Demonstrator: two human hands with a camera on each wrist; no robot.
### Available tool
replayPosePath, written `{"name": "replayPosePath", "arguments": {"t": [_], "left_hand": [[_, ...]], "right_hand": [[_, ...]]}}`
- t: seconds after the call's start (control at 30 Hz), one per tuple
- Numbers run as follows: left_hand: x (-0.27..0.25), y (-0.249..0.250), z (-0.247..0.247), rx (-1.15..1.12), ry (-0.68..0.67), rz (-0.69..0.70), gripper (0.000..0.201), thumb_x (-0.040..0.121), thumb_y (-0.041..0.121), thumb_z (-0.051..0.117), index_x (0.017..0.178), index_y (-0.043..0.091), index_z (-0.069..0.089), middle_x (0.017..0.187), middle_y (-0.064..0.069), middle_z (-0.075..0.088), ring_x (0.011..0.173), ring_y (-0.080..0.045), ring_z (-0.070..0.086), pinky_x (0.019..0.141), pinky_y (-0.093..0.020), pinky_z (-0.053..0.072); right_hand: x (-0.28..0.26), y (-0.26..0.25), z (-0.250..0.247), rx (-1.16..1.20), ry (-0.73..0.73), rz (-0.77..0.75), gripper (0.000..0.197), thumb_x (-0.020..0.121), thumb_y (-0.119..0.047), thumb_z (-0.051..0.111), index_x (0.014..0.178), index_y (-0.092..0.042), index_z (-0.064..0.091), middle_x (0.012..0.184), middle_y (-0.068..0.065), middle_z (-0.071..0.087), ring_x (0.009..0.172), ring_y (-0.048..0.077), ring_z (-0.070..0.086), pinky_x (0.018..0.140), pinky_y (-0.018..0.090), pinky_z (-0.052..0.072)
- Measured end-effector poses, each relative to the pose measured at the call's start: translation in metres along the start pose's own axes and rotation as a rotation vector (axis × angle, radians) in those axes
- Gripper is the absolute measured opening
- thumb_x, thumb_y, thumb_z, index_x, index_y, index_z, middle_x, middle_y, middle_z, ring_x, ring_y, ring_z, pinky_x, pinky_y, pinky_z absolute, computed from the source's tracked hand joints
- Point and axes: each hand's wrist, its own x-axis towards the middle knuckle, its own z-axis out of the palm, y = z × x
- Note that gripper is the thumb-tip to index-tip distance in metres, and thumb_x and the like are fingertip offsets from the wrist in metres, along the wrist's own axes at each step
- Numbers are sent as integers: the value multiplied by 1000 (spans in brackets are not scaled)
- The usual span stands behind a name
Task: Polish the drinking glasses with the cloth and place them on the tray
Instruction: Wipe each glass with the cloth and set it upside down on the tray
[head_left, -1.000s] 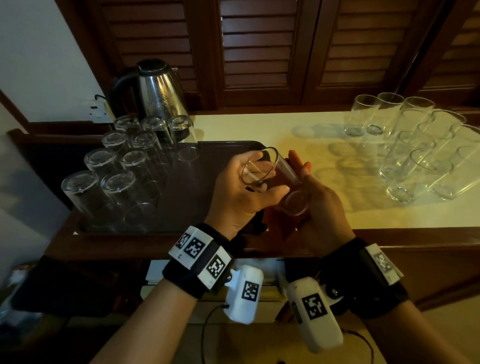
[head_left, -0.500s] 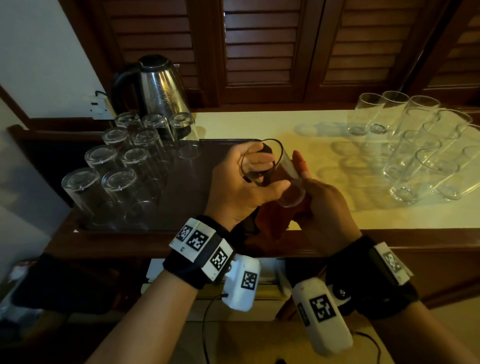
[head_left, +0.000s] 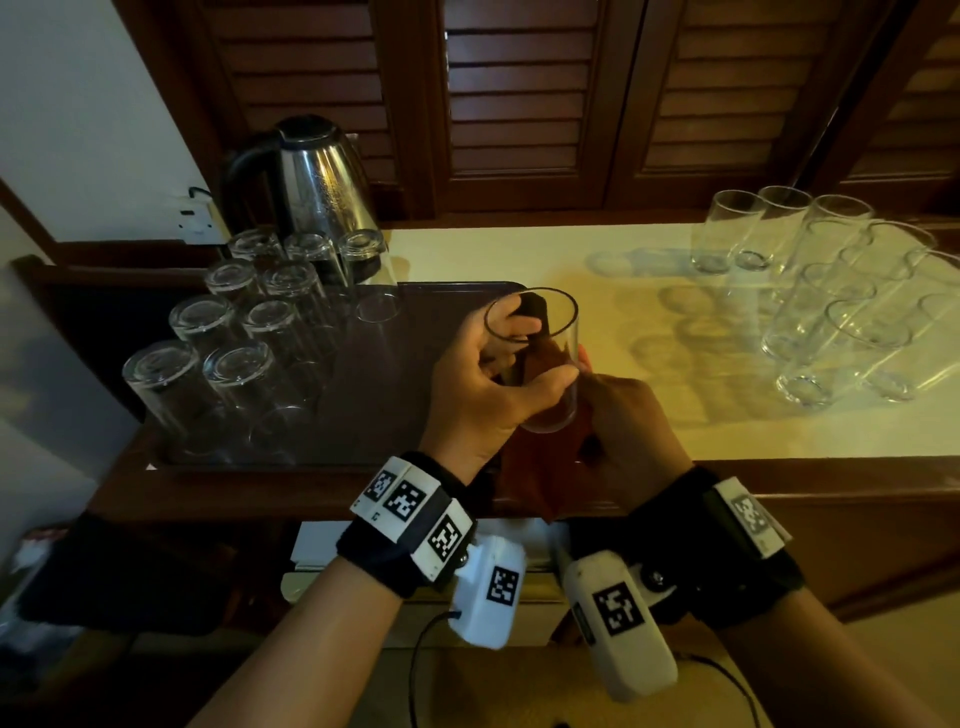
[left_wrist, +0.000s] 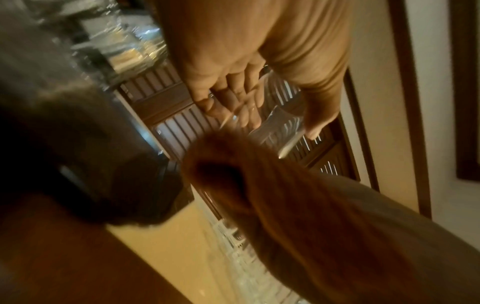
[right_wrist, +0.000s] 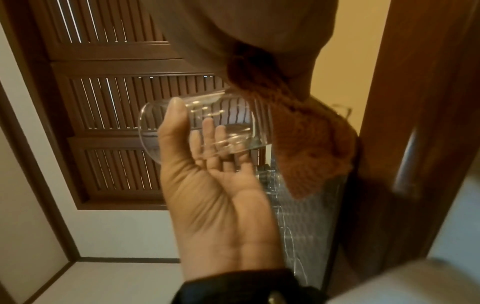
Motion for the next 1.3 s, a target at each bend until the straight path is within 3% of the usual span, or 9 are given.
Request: {"name": "replayPosePath", "arguments": {"t": [0.13, 0.27, 0.47, 0.57, 0.7, 0.9, 1.03, 1.2, 1.3], "left_hand": [[-4, -10, 6, -157, -16, -103, 70, 62, 39, 82, 123, 26, 51, 112, -4, 72, 110, -16, 68, 93, -29, 54], [3, 0, -10, -163, -41, -155, 64, 71, 31, 85, 126, 23, 52, 90, 0, 74, 84, -8, 72, 69, -17, 54], [9, 8, -43, 144, -311, -168, 64, 62, 36, 85, 119, 20, 61, 85, 0, 75, 81, -14, 72, 77, -29, 55], [7, 9, -43, 290, -427, -130, 72, 57, 49, 82, 120, 22, 63, 83, -1, 75, 85, -16, 72, 88, -43, 55], [6, 12, -43, 311, -429, -107, 63, 56, 48, 85, 111, 22, 67, 86, -7, 75, 86, -23, 72, 94, -57, 51], [6, 16, -50, 349, -406, -120, 56, 55, 49, 85, 101, 19, 71, 88, -12, 73, 86, -32, 71, 89, -61, 52], [6, 18, -51, 367, -427, -116, 50, 52, 50, 85, 96, 31, 72, 92, -1, 75, 89, -22, 71, 90, -53, 54], [4, 23, -50, 448, -524, -73, 48, 52, 46, 88, 94, 43, 66, 92, 18, 72, 88, -2, 69, 80, -27, 53], [0, 17, -50, 365, -534, -133, 50, 60, 31, 91, 104, 38, 67, 102, 13, 73, 96, -5, 69, 86, -28, 54]], "right_hand": [[-4, -4, 14, 44, 148, 73, 26, 104, -23, 54, 94, -4, 68, 66, 5, 68, 51, 14, 64, 47, 26, 50], [-4, -6, 9, -182, 238, -14, 25, 105, -18, 52, 91, -10, 71, 95, 26, 73, 75, 31, 66, 72, 45, 53], [-11, -31, -13, -33, 316, -225, 14, 106, -20, 48, 107, -22, 62, 98, 2, 72, 82, 17, 71, 66, 35, 58], [-13, -37, -6, -119, 264, -384, 15, 105, -18, 49, 115, -23, 59, 108, 1, 68, 85, 13, 71, 66, 30, 59], [-16, -21, 2, -599, 95, -698, 21, 100, -21, 54, 118, -22, 63, 97, -10, 59, 81, 0, 58, 70, 12, 46], [-20, -18, -14, -694, -337, -667, 54, 86, -28, 55, 135, -8, 60, 116, -7, 49, 93, 8, 58, 75, 11, 43], [-18, -26, -18, -942, -447, -765, 56, 76, -26, 51, 126, -6, 65, 119, -3, 52, 92, -4, 51, 75, 6, 39], [-19, -26, -24, -1127, -551, -682, 59, 75, -3, 51, 129, -22, 66, 124, -13, 48, 100, 21, 49, 80, 6, 36], [-17, -45, -34, -1038, -519, -553, 57, 81, 7, 64, 124, -31, 62, 115, -17, 58, 92, 5, 57, 74, 13, 47]]}}
